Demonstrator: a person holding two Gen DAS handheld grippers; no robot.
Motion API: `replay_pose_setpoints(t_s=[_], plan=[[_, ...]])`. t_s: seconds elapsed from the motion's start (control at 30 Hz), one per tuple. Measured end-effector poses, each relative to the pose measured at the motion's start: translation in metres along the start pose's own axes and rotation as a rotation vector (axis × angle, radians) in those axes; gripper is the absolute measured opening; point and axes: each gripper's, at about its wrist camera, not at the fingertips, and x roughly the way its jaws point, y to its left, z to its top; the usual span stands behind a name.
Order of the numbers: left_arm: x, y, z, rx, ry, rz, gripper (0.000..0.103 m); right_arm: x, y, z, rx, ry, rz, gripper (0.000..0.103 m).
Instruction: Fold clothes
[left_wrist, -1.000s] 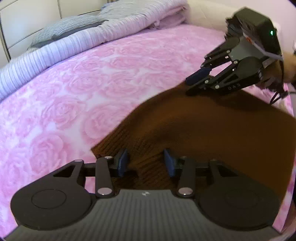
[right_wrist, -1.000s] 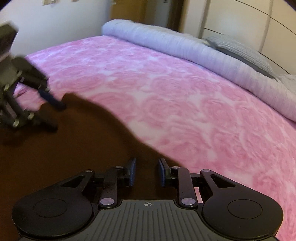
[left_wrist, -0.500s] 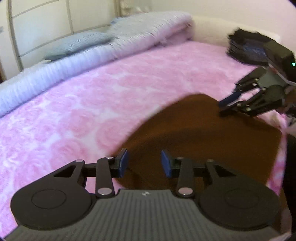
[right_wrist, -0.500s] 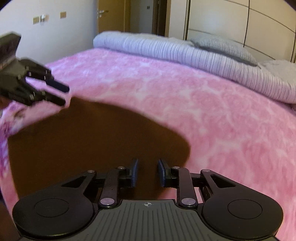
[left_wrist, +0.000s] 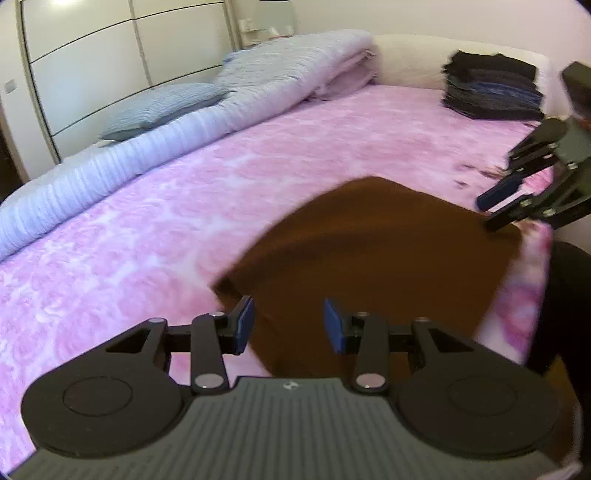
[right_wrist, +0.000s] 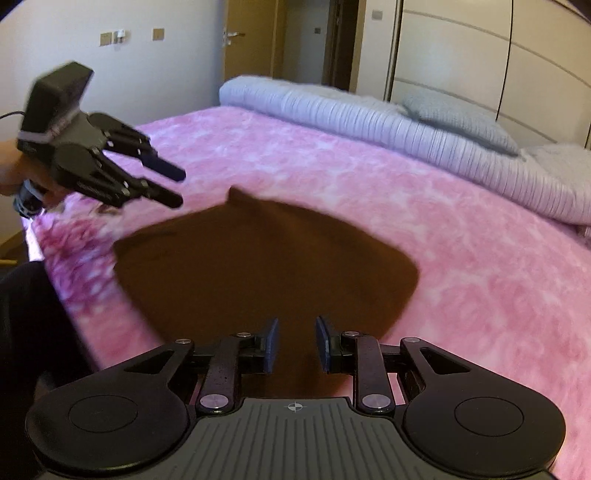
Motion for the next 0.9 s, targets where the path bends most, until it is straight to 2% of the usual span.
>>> replay_pose_setpoints(t_s=[0.07, 0.1, 0.17, 0.27, 0.3, 0.37, 0.43, 0.57, 0.67, 0.9], plan=[[0.011, -0.012, -0.012, 0.041, 0.061, 0.004, 0.036, 0.008, 0.005, -0.011, 0.001, 0.04, -0.011, 0.025], [0.014, -0.014, -0.018, 0.047, 0.065, 0.015, 0.037, 0.012, 0.007, -0.015, 0.003, 0.052, -0.016, 0.025], [0.018, -0.016, -0.028, 0.057, 0.071, 0.037, 0.037, 0.007, 0.009, -0.012, 0.003, 0.04, -0.029, 0.025], [0.002, -0.018, -0.024, 0.046, 0.061, 0.07, 0.037, -0.012, 0.018, -0.004, -0.035, -0.002, -0.062, 0.028], [-0.003, -0.018, -0.022, 0.042, 0.058, 0.081, 0.037, -0.019, 0.022, -0.004, -0.054, -0.017, -0.075, 0.031], [-0.014, -0.023, -0.022, 0.049, 0.051, 0.096, 0.037, -0.029, 0.03, -0.006, -0.099, -0.031, -0.1, 0.058], [-0.027, -0.03, -0.023, 0.066, 0.043, 0.106, 0.039, -0.033, 0.039, -0.013, -0.165, -0.023, -0.12, 0.063], [-0.042, -0.049, -0.027, 0.116, 0.025, 0.115, 0.046, -0.018, 0.061, -0.029, -0.356, 0.024, -0.165, 0.063], [-0.039, -0.058, -0.03, 0.121, 0.036, 0.094, 0.049, -0.003, 0.077, -0.041, -0.509, 0.066, -0.199, 0.063], [-0.025, -0.061, -0.026, 0.048, 0.068, 0.027, 0.049, 0.034, 0.105, -0.071, -0.876, 0.155, -0.281, 0.063]])
